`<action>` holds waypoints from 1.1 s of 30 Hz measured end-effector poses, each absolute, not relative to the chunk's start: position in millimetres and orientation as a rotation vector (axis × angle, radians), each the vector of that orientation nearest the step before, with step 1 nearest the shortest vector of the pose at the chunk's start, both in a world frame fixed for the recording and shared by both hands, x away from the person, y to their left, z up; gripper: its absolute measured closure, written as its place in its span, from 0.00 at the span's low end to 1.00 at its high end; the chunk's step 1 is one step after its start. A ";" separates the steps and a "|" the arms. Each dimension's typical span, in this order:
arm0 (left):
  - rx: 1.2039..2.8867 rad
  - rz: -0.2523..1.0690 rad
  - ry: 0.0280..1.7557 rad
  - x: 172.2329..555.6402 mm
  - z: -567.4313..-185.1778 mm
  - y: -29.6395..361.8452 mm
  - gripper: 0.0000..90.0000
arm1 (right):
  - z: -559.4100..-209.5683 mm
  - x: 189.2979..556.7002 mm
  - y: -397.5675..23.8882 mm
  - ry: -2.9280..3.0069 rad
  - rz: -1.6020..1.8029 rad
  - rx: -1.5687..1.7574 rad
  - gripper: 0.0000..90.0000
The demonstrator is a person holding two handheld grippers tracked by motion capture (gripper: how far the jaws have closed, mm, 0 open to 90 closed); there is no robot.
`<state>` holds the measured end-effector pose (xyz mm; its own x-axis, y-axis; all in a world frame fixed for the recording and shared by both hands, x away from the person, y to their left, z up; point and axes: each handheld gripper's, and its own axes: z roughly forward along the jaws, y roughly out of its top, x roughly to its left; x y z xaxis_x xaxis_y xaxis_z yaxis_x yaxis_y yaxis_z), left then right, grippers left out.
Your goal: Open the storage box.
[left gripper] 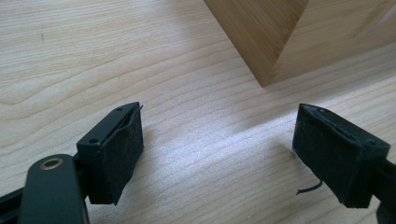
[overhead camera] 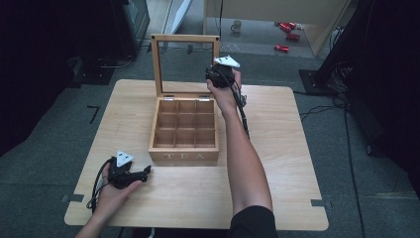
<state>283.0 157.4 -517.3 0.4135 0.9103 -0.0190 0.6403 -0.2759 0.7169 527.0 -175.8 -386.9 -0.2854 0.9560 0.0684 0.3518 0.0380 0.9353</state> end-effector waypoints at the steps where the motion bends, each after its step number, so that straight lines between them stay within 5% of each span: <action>1: 2.018 0.532 1.312 283.0 -517.3 157.2 0.19 | -387.2 526.6 -176.1 1.705 1.244 1.332 0.72; 10: 2.015 0.528 1.313 283.0 -517.3 157.5 0.19 | -399.4 513.0 -185.6 1.748 1.213 1.345 0.52; 18: 2.020 0.534 1.312 282.9 -517.4 156.9 0.19 | -404.5 484.3 -210.2 1.852 1.176 1.369 0.20; 33: 2.031 0.546 1.311 282.8 -517.4 155.7 0.19 | -410.7 389.4 -266.8 1.880 1.168 1.345 0.11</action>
<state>282.8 155.7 -517.4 0.4128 0.9108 -0.0033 0.6396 -0.2873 0.7130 389.4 -266.8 -410.7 -0.3520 0.9345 0.0531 0.4614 0.1239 0.8785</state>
